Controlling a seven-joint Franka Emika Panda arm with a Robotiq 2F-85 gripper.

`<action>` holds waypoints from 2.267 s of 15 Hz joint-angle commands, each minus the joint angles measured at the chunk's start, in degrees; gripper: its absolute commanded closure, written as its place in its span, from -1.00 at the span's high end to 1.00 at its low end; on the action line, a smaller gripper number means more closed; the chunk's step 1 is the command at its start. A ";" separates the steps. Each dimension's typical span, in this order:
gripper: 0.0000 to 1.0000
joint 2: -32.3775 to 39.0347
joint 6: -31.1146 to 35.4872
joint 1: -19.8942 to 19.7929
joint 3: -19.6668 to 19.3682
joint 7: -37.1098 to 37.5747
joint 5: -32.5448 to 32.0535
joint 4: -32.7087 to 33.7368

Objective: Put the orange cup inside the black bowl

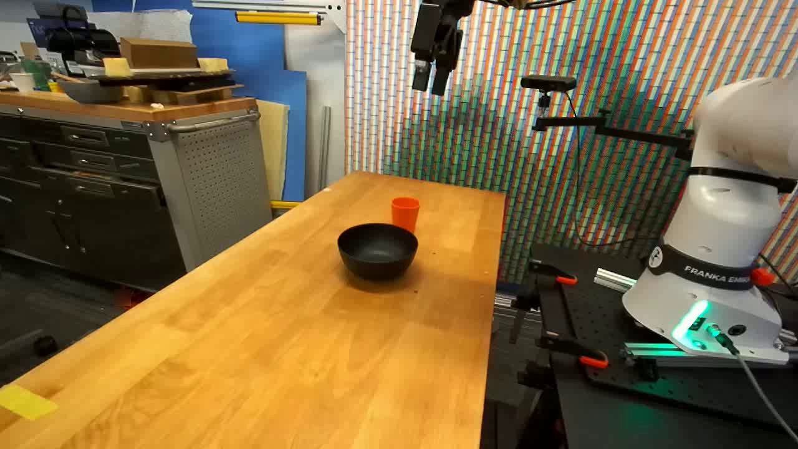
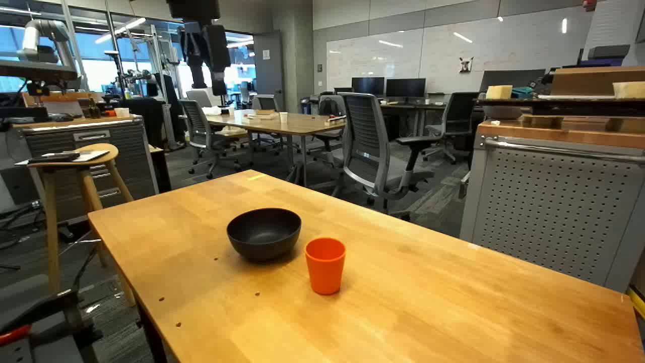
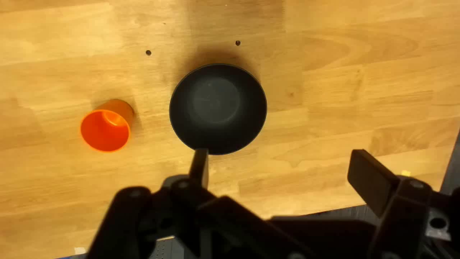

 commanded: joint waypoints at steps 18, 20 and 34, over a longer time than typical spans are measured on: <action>1.00 17.10 11.21 -7.03 -3.30 3.00 -10.80 6.63; 1.00 21.24 11.46 -8.45 -5.21 3.66 -10.50 8.71; 1.00 42.08 13.89 -11.82 -9.34 4.83 -2.16 14.82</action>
